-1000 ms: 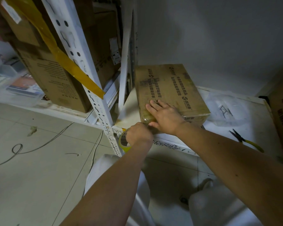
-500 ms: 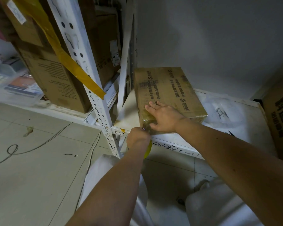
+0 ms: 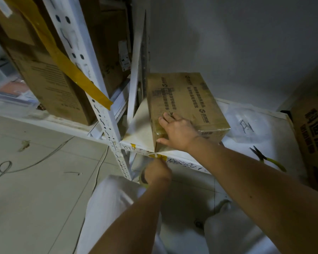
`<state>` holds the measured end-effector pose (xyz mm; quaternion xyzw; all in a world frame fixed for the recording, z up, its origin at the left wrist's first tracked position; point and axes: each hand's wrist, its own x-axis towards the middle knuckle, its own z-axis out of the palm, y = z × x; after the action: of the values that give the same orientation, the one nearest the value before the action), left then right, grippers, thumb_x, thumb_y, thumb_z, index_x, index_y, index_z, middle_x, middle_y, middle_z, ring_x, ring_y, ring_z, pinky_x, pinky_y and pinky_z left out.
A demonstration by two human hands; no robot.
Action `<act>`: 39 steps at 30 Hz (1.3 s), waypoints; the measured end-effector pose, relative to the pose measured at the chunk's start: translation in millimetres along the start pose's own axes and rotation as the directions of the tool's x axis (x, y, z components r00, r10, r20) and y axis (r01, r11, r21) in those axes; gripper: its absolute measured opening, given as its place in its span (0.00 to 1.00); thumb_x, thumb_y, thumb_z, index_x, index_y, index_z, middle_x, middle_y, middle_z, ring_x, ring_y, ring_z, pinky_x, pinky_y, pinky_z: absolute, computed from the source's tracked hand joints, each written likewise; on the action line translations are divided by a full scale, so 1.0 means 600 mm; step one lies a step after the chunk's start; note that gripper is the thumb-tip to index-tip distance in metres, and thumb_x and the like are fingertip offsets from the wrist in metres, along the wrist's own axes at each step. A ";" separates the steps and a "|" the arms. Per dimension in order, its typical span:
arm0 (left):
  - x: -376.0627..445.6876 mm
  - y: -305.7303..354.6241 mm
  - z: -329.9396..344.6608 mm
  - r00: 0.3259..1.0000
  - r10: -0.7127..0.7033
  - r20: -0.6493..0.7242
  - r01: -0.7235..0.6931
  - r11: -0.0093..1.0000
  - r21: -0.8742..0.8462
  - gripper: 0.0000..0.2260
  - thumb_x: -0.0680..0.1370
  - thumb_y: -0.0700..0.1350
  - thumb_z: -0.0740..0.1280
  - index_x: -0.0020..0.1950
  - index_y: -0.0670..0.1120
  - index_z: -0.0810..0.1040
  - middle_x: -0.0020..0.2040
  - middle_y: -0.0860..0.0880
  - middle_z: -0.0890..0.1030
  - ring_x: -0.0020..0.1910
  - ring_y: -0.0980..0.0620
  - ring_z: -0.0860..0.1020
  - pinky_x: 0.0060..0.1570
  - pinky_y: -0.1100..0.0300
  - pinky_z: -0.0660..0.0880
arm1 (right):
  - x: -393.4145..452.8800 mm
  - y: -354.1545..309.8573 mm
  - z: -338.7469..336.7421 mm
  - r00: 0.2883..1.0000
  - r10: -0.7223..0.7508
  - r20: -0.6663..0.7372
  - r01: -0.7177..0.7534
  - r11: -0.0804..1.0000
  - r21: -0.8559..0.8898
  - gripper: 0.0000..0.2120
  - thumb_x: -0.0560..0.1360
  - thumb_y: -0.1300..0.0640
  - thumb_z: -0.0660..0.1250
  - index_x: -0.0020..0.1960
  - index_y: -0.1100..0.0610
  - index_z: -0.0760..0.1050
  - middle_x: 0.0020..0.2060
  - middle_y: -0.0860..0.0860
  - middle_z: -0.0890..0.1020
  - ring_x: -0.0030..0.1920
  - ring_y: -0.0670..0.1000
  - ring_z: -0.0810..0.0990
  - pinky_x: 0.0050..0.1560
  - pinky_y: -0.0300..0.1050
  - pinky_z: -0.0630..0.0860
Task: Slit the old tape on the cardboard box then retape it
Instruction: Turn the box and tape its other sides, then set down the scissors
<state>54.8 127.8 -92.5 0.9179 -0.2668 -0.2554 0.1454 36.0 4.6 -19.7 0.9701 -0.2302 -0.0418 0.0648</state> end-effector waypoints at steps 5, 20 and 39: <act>0.027 0.031 -0.034 1.000 -0.001 -0.031 -0.003 0.993 -0.119 0.14 0.79 0.47 0.59 0.58 0.42 0.79 0.57 0.42 0.81 0.58 0.42 0.78 0.55 0.52 0.74 | -0.003 0.003 0.010 0.998 0.030 -0.049 -0.032 0.999 -0.029 0.38 0.71 0.29 0.58 0.71 0.52 0.59 0.74 0.52 0.63 0.70 0.58 0.66 0.61 0.55 0.73; 0.019 0.047 -0.043 0.989 -0.029 0.145 0.112 0.790 -0.603 0.03 0.74 0.45 0.71 0.45 0.47 0.81 0.49 0.46 0.82 0.53 0.44 0.79 0.47 0.61 0.69 | -0.013 -0.002 0.004 0.999 0.033 -0.032 -0.031 0.998 0.055 0.35 0.74 0.33 0.59 0.72 0.55 0.62 0.74 0.54 0.63 0.72 0.59 0.63 0.68 0.53 0.67; 0.007 0.062 -0.060 0.997 -0.032 0.074 0.080 0.530 -0.844 0.19 0.71 0.32 0.70 0.25 0.49 0.73 0.30 0.54 0.77 0.44 0.50 0.78 0.59 0.60 0.71 | -0.091 0.172 0.005 0.842 0.529 -0.108 -0.445 0.794 0.414 0.15 0.78 0.64 0.59 0.62 0.54 0.74 0.51 0.57 0.81 0.45 0.58 0.80 0.45 0.49 0.79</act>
<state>62.1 99.6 -49.2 0.7344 -0.0840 -0.3797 0.5563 -58.4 -62.7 -4.9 0.8698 -0.4686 0.1277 -0.0873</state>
